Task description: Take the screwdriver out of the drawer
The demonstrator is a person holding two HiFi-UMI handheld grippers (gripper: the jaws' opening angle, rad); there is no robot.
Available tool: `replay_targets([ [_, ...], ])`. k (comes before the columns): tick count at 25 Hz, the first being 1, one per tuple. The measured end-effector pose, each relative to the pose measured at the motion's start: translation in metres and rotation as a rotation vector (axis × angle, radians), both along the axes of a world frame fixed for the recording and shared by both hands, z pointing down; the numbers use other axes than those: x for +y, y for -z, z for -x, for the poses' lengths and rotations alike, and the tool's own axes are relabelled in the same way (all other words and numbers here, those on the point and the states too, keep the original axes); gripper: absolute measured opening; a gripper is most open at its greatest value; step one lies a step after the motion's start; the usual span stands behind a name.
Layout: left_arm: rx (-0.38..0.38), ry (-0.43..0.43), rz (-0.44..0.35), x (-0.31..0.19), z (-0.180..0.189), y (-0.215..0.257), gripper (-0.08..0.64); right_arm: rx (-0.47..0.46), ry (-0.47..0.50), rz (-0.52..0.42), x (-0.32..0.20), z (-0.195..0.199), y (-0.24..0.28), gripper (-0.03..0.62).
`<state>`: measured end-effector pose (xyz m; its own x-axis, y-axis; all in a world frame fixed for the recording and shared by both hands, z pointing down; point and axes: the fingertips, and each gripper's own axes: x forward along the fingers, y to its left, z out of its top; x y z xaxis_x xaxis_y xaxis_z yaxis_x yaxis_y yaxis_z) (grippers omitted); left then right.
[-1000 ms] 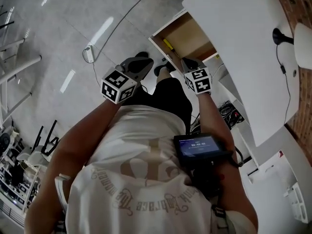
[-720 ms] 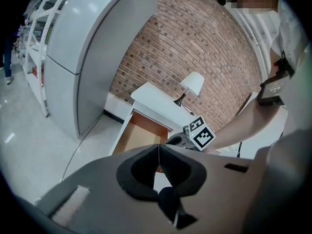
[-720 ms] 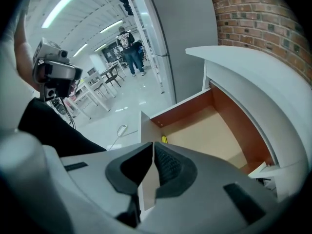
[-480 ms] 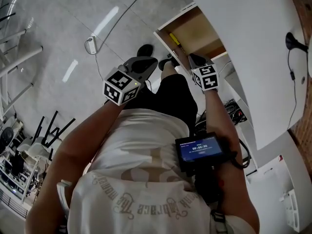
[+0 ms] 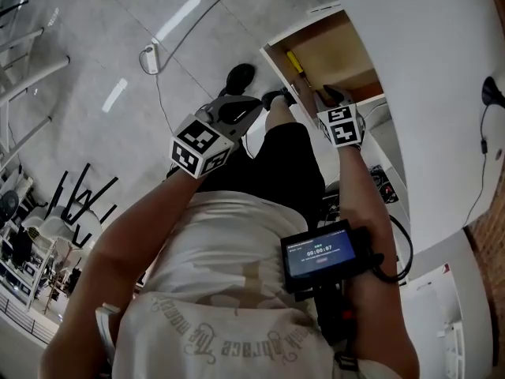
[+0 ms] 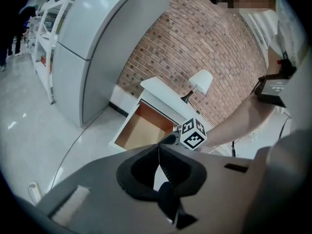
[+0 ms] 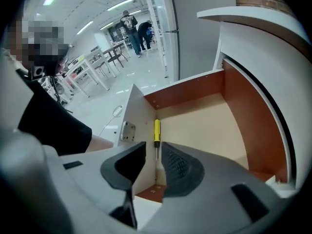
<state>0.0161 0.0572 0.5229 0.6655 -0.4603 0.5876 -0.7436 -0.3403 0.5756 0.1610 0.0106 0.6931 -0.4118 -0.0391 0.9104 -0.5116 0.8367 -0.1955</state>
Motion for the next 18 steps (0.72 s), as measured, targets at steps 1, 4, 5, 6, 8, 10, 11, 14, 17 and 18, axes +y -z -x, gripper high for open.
replay_targets([
  [1,0.005,0.009,0.004,-0.002,0.002,-0.003,0.009,0.004,0.013,-0.004,-0.003,0.003,-0.004,0.089],
  [4,0.015,0.034,0.005,-0.006,0.004,-0.009,0.009,0.01,0.044,-0.002,-0.006,0.01,-0.015,0.086],
  [5,0.019,0.041,0.003,-0.009,0.004,-0.011,0.009,0.009,0.047,-0.002,-0.006,0.011,-0.019,0.083],
  [6,0.023,0.049,0.001,-0.011,0.004,-0.013,0.009,0.01,0.047,-0.001,-0.007,0.012,-0.023,0.08],
  [8,0.028,0.062,-0.004,-0.015,0.005,-0.017,0.009,0.008,0.046,0.0,-0.009,0.016,-0.03,0.074],
  [10,0.022,0.079,-0.007,-0.017,0.008,-0.021,0.008,0.0,0.056,0.01,-0.008,0.024,-0.036,0.072],
  [11,0.019,0.087,-0.008,-0.018,0.01,-0.023,0.009,-0.001,0.062,0.019,-0.008,0.027,-0.038,0.071],
  [14,0.019,0.104,-0.007,-0.02,0.01,-0.031,0.009,0.002,0.072,0.046,-0.006,0.029,-0.049,0.071],
  [17,0.016,0.112,-0.001,-0.018,0.013,-0.04,0.009,0.014,0.076,0.079,-0.004,0.03,-0.063,0.071],
  [18,0.015,0.116,0.004,-0.016,0.014,-0.044,0.009,0.018,0.077,0.086,-0.004,0.03,-0.067,0.071],
])
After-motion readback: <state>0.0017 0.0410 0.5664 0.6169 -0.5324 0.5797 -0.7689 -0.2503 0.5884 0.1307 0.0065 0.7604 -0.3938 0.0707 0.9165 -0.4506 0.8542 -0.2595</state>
